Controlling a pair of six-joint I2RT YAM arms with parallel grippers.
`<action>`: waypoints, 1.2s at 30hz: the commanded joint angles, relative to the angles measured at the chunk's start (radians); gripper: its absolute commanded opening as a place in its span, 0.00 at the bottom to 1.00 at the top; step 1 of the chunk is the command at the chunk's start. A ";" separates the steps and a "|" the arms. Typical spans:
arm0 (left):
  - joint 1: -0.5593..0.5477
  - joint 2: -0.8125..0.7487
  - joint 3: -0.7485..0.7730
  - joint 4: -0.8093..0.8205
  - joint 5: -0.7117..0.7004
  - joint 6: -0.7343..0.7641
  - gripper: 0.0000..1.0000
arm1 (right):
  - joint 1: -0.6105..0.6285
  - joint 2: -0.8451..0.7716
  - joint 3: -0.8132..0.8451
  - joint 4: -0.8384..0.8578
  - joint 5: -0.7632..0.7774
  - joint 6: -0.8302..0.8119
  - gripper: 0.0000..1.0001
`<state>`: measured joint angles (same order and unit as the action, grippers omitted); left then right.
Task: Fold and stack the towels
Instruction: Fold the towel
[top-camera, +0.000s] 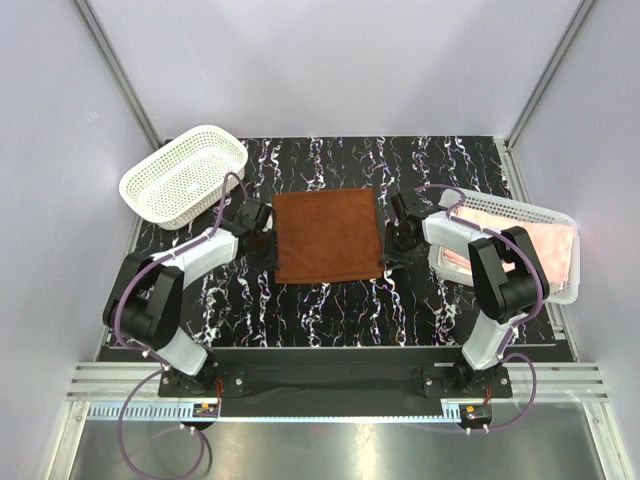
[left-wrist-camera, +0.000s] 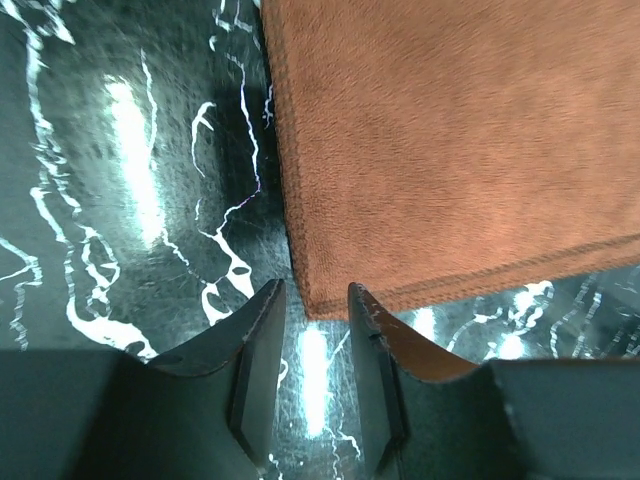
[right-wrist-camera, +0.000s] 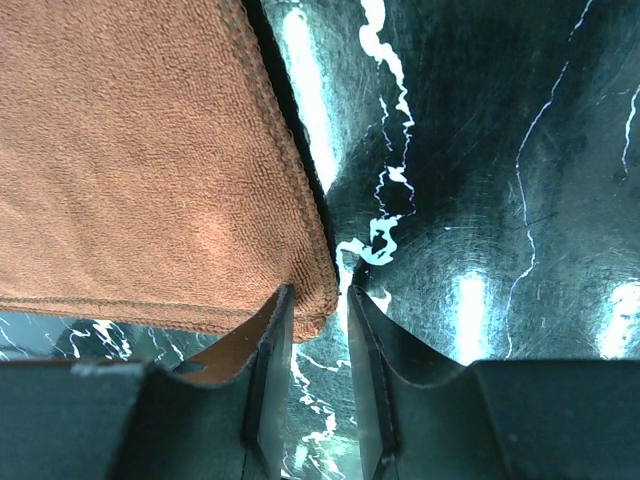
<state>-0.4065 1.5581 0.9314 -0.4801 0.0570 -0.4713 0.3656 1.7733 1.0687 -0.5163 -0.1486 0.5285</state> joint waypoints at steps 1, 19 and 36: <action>0.001 0.029 -0.023 0.066 0.029 -0.021 0.34 | 0.006 -0.034 -0.009 0.025 0.009 0.011 0.34; 0.003 0.057 0.006 0.032 0.001 0.013 0.00 | 0.007 -0.066 -0.015 0.047 -0.011 0.011 0.42; 0.001 -0.003 0.007 0.009 -0.003 -0.010 0.34 | 0.007 -0.078 -0.015 0.033 0.009 0.007 0.46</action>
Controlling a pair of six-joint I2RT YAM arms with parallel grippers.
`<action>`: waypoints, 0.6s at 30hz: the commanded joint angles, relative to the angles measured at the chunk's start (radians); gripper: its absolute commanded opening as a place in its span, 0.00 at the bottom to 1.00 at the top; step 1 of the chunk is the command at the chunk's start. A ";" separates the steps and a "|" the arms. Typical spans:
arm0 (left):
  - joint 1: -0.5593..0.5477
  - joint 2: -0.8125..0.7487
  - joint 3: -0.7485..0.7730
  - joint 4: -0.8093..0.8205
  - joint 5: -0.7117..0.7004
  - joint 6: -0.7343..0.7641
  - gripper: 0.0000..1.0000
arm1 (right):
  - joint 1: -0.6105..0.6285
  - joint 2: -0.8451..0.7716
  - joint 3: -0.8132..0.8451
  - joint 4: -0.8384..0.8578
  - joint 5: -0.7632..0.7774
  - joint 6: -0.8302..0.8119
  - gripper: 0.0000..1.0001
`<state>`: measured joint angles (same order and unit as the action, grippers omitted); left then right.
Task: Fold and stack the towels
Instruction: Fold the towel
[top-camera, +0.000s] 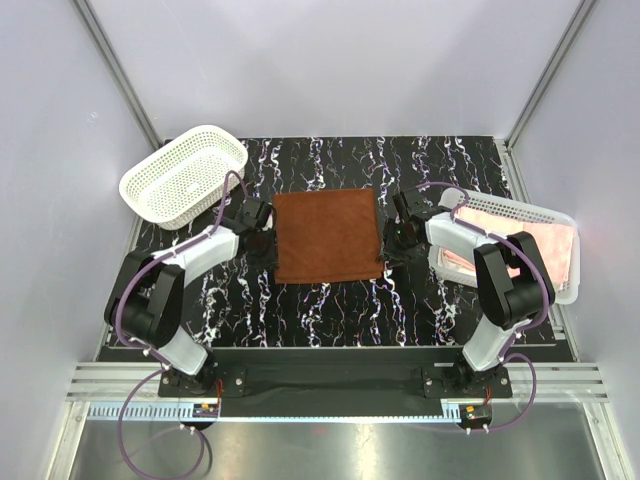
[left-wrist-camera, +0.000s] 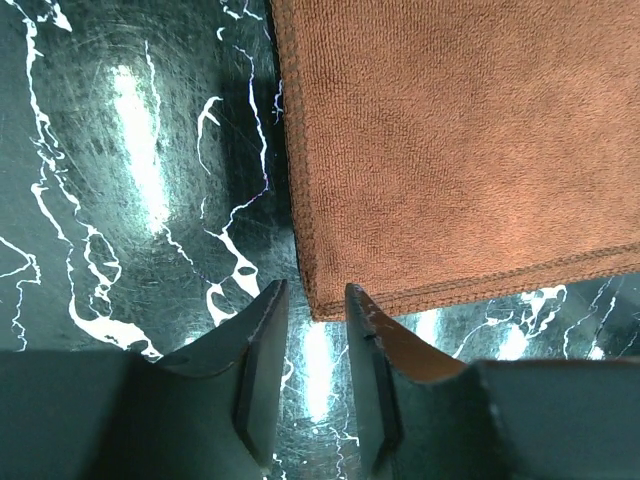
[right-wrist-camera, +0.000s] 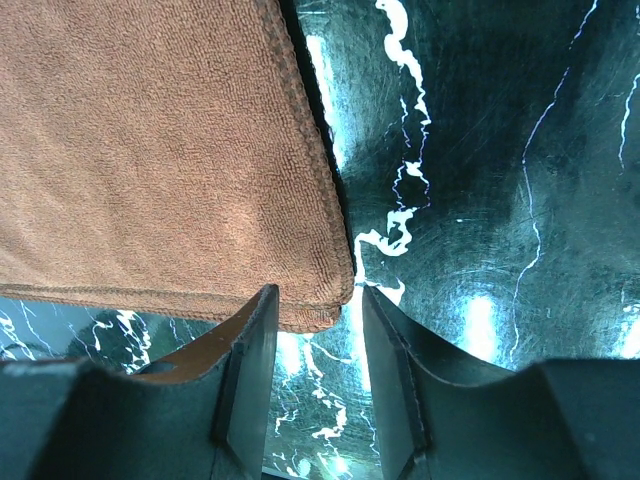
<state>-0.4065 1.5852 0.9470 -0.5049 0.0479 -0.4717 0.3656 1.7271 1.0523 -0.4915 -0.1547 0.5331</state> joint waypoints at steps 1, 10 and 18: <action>0.001 -0.025 -0.011 0.034 0.006 -0.013 0.34 | 0.007 -0.031 0.000 0.011 0.015 0.002 0.46; 0.002 0.038 -0.056 0.109 0.046 -0.035 0.26 | 0.007 -0.012 -0.025 0.047 0.015 -0.001 0.46; 0.001 0.019 -0.054 0.097 0.027 -0.035 0.00 | 0.007 -0.014 -0.048 0.076 0.020 0.014 0.46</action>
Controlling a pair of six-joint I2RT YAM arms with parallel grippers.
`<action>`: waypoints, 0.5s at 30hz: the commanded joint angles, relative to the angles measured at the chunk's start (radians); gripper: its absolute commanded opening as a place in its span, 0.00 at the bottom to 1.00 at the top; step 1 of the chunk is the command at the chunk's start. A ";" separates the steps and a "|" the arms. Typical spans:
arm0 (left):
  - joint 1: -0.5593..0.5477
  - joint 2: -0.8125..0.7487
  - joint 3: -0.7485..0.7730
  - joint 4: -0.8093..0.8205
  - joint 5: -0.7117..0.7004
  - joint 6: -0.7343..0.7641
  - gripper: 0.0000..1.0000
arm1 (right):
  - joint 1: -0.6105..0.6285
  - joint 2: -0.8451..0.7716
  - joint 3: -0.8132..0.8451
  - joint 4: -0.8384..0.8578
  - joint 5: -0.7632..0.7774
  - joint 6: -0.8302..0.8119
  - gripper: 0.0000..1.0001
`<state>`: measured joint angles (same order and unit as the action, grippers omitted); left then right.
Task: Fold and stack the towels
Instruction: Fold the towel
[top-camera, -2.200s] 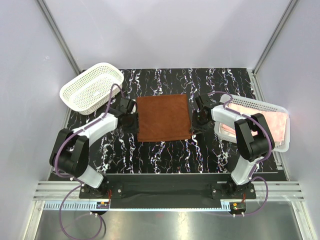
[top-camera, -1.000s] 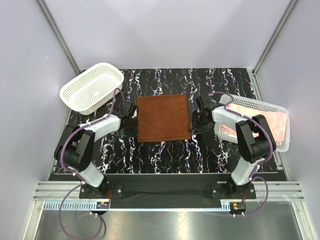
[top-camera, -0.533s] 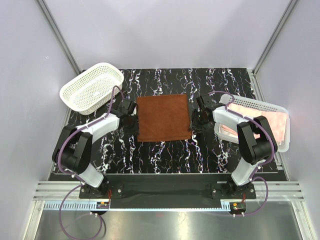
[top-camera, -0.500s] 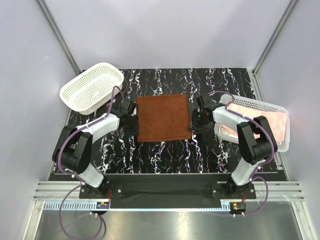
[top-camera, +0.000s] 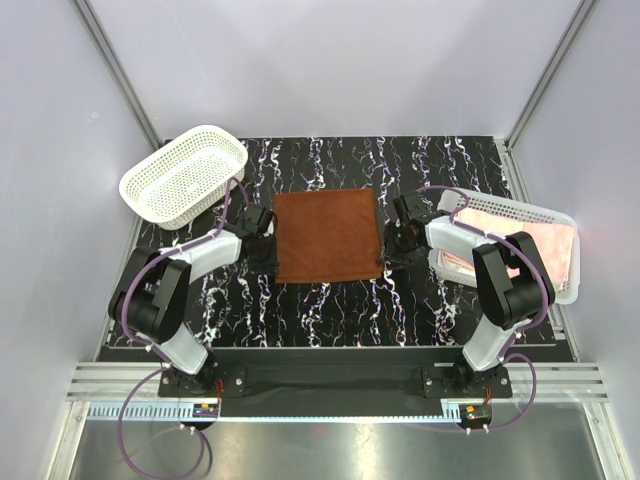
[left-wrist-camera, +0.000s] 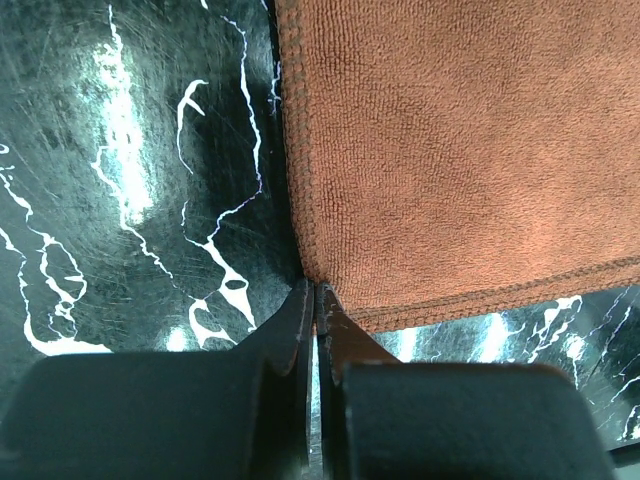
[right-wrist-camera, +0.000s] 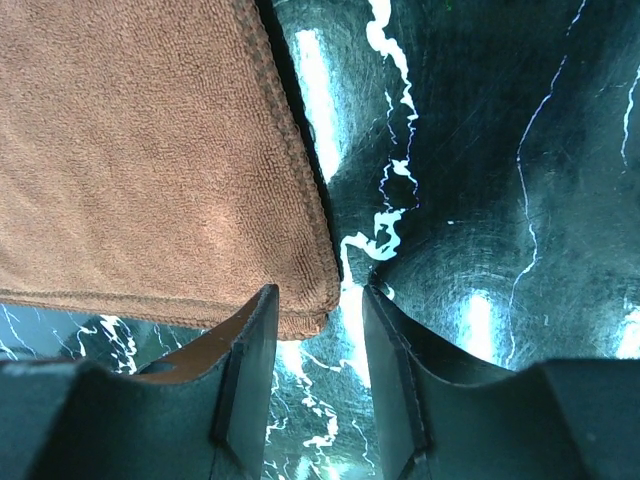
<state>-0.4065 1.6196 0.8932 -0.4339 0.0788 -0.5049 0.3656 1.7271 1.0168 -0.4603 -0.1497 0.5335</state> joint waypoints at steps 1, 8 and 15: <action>0.001 -0.017 0.003 0.024 -0.004 -0.001 0.00 | 0.007 -0.018 -0.017 0.054 0.010 0.022 0.47; 0.001 -0.027 0.033 -0.026 -0.020 0.014 0.07 | 0.007 -0.035 -0.047 0.089 0.006 0.052 0.39; -0.002 -0.041 0.026 -0.028 -0.016 0.012 0.01 | 0.007 -0.018 -0.063 0.115 -0.001 0.059 0.26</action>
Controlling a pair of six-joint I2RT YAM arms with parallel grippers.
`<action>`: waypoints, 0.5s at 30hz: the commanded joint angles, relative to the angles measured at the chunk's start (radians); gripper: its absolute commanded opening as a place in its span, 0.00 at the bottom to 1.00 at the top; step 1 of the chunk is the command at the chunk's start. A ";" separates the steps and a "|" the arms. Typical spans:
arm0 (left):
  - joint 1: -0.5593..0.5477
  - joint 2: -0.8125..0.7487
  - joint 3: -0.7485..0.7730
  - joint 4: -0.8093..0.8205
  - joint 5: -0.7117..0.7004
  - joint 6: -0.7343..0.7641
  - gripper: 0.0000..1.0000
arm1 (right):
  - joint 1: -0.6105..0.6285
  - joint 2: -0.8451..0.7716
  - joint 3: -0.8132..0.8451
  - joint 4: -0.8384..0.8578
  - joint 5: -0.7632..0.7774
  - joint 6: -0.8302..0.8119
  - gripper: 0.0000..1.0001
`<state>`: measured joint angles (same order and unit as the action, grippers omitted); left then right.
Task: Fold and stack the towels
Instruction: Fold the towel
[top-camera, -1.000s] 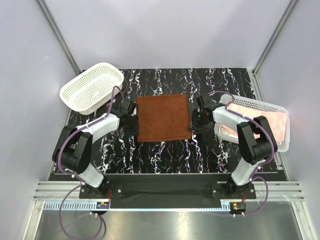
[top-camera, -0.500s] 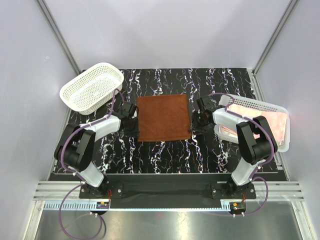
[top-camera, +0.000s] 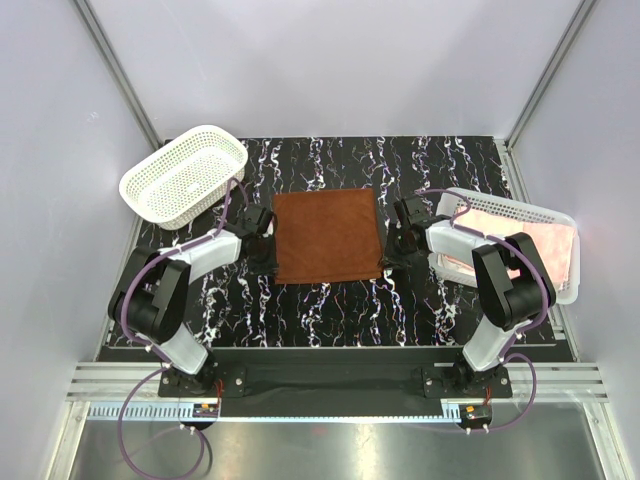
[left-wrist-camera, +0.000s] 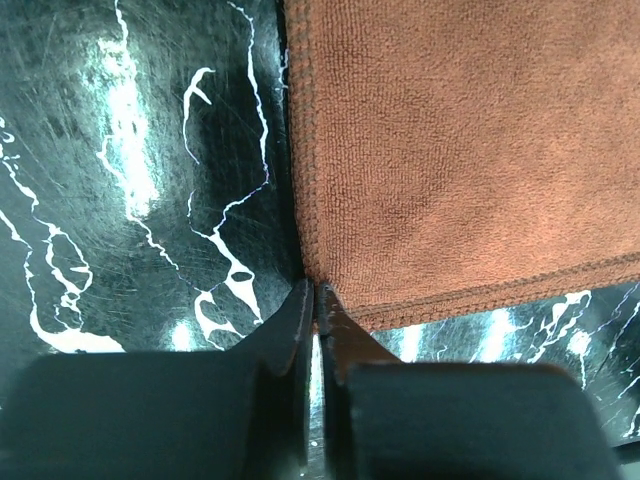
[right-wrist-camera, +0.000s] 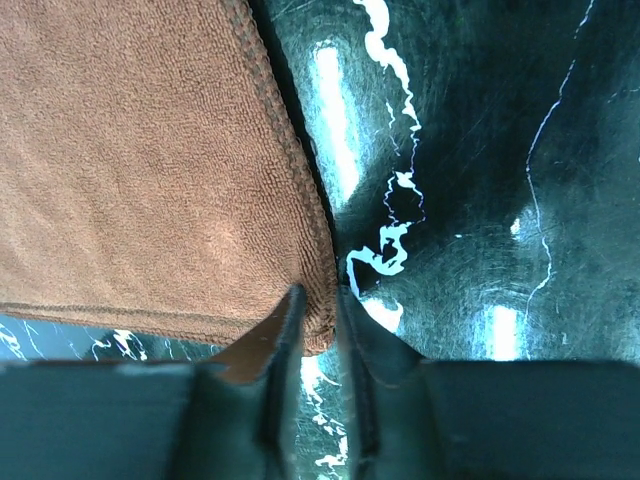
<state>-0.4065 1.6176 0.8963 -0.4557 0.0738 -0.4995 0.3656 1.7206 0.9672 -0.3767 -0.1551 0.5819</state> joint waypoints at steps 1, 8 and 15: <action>-0.002 -0.042 0.023 -0.006 -0.008 0.006 0.00 | 0.007 -0.012 -0.013 0.030 0.006 0.012 0.24; -0.002 -0.050 0.050 -0.023 0.000 0.007 0.00 | 0.007 -0.039 0.011 -0.007 0.029 0.001 0.04; -0.003 -0.056 0.092 -0.058 -0.008 0.016 0.00 | 0.006 -0.047 0.057 -0.056 0.028 -0.019 0.24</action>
<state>-0.4068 1.6073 0.9432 -0.5045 0.0742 -0.4969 0.3656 1.7130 0.9779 -0.4068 -0.1482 0.5812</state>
